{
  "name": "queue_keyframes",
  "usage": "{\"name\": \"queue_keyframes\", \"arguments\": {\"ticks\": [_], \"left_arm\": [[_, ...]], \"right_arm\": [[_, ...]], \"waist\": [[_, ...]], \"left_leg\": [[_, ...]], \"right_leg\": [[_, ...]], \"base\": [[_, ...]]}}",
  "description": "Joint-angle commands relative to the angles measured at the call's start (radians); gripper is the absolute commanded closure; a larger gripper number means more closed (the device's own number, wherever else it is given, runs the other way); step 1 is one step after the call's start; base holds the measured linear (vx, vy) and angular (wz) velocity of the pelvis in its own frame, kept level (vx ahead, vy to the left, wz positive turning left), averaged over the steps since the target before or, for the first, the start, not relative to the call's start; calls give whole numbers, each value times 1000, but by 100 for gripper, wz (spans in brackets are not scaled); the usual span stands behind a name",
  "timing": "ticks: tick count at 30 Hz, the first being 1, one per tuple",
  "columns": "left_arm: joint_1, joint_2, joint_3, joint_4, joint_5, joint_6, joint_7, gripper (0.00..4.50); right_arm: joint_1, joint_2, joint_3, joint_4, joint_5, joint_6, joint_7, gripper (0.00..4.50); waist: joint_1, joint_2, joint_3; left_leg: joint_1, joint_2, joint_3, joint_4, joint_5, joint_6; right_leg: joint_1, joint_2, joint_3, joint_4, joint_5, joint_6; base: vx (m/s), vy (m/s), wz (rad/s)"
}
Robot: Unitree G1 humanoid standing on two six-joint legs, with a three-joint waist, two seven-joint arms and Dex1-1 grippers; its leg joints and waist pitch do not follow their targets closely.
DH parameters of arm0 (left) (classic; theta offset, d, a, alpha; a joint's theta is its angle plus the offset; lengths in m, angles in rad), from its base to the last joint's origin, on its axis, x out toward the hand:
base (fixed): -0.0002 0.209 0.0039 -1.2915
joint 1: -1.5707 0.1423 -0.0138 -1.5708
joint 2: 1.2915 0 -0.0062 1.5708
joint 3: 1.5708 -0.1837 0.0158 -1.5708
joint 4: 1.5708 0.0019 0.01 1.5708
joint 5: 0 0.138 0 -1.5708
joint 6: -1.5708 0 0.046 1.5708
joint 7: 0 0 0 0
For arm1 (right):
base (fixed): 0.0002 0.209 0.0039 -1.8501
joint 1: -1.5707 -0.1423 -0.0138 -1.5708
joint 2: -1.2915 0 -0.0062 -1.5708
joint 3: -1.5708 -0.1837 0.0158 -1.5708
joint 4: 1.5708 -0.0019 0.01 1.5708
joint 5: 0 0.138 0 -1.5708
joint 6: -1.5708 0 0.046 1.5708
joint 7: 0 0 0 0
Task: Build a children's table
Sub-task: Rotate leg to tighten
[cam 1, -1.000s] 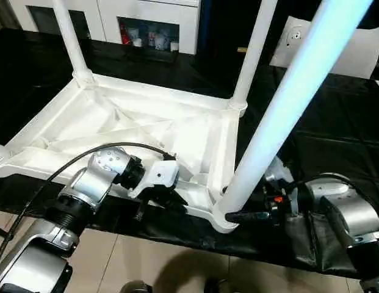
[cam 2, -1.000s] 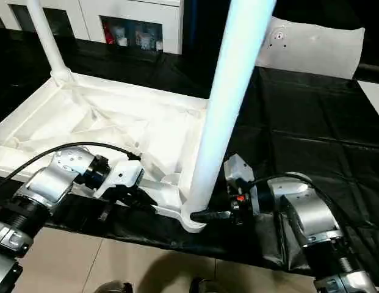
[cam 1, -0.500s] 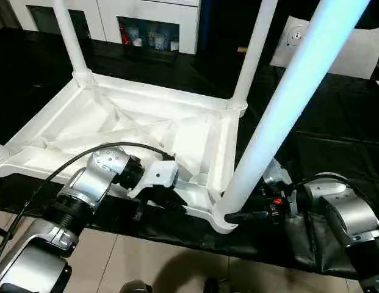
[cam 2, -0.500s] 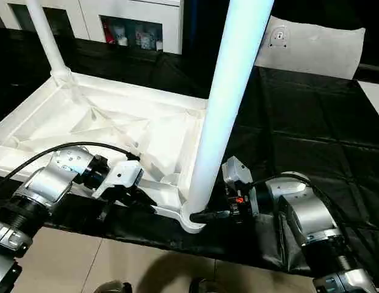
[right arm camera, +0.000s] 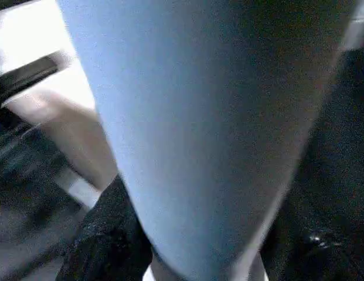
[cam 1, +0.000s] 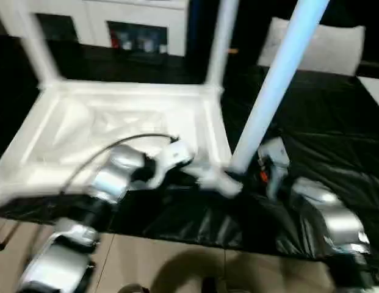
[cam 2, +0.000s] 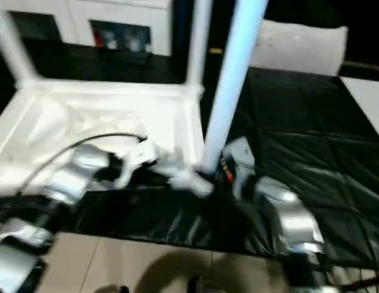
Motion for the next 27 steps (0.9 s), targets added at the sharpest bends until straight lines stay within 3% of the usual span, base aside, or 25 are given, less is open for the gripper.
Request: {"name": "queue_keyframes", "arguments": {"ticks": [1, 5, 6, 9, 11, 15, 19, 21, 27], "left_arm": [[-23, -129, 23, 37, -26, 70, 188, 450], [-55, -183, 73, 51, -14, 112, 318, 450], [-58, -188, 76, 49, -10, 119, 328, 450], [-58, -190, 71, 41, -3, 123, 333, 450], [-39, -166, 44, 12, 12, 129, 299, 450], [-11, -129, 33, -19, 19, 127, 259, 450], [20, -72, 24, -55, 7, 93, 176, 450], [31, -42, 16, -62, 6, 51, 138, 450], [68, 49, -19, -80, -37, -70, -61, 450]], "right_arm": [[-36, 124, 92, 41, 8, 66, -99, 248], [-82, 206, 64, 86, -7, 78, -224, 248], [-86, 216, 65, 85, -16, 75, -236, 248], [-87, 226, 65, 77, -31, 70, -251, 183], [-69, 214, 63, 50, -30, 55, -233, 183], [-42, 175, 44, 20, -10, 40, -197, 137], [-5, 92, 30, -17, 17, -6, -98, 92], [11, 50, 23, -37, 37, -18, -35, 92], [38, -106, 51, -70, 74, -61, 218, 32]], "waist": [[-2, -4, -39], [-8, -2, -39], [-7, -2, -44], [-4, -2, -45], [-3, -1, -48], [1, 0, -52], [-1, 1, -54], [-1, 0, -52], [0, 2, -46]], "left_leg": [[3, 30, -22, -77, -294, 25], [3, 28, -18, -76, -289, 39], [0, 28, -19, -75, -269, 42], [-4, 31, -14, -77, -228, 62], [-6, 31, -13, -76, -206, 73], [-8, 33, -7, -71, -131, 99], [-14, 33, -7, -68, -111, 112], [-13, 33, -4, -67, -119, 117], [-11, 36, -5, -68, -139, 115]], "right_leg": [[33, -79, 37, -99, -618, -77], [30, -78, 40, -98, -579, -90], [37, -78, 41, -93, -544, -96], [39, -75, 46, -82, -434, -120], [45, -78, 47, -76, -388, -139], [53, -76, 49, -61, -251, -187], [61, -77, 49, -58, -234, -192], [59, -74, 49, -60, -238, -193], [57, -75, 48, -65, -320, -179]], "base": [[0, 0, 0], [0, 0, 0], [0, 0, 0], [0, 0, 0], [0, 0, 0], [0, 0, 0], [0, 0, 0], [0, 0, 0], [0, 0, 0]]}}
